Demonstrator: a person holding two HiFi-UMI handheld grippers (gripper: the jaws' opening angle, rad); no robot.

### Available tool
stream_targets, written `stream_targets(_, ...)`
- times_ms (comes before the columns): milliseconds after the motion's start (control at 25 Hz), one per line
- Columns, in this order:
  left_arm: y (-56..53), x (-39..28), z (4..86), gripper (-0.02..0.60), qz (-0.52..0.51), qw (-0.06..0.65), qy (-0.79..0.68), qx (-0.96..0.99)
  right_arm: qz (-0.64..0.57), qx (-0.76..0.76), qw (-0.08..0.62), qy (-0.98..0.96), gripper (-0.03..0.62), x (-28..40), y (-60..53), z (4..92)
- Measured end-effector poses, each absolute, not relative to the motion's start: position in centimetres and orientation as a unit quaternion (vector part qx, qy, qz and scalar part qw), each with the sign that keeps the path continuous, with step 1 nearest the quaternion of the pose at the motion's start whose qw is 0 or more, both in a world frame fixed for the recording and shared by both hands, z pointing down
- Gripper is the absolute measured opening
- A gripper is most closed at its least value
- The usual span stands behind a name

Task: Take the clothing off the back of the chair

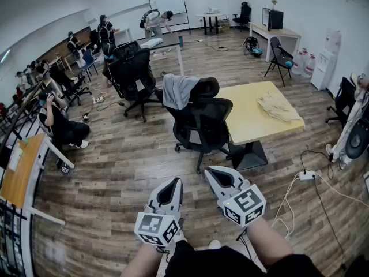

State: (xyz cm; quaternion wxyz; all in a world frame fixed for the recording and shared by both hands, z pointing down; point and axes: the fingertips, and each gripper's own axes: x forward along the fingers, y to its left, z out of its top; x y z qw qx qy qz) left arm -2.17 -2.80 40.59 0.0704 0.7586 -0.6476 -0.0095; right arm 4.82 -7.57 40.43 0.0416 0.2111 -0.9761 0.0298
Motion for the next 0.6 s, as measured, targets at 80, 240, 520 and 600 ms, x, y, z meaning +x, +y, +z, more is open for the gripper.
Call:
stream_targets(80, -3.05, -2.15, 40.32, 0.015, -0.009, 0.069, -0.647, 0.759, 0.03, 0.212, 0.042, -0.976, 0.011, 4.82, -7.81, 40.22)
stream_targets(240, -3.18, -2.18, 40.16, 0.015, -0.008, 0.07, -0.646, 0.76, 0.032, 0.212, 0.039, -0.976, 0.011, 4.78, -7.84, 39.84)
stream_targets(520, -3.32, -2.45, 40.65, 0.015, -0.009, 0.073, -0.645, 0.76, 0.033, 0.206, 0.04, -0.977, 0.012, 4.37, -7.93, 40.29)
stream_targets(600, -3.39, -2.88, 40.7, 0.015, -0.008, 0.074, -0.646, 0.76, 0.034, 0.208, 0.041, -0.977, 0.012, 3.99, -8.13, 40.33)
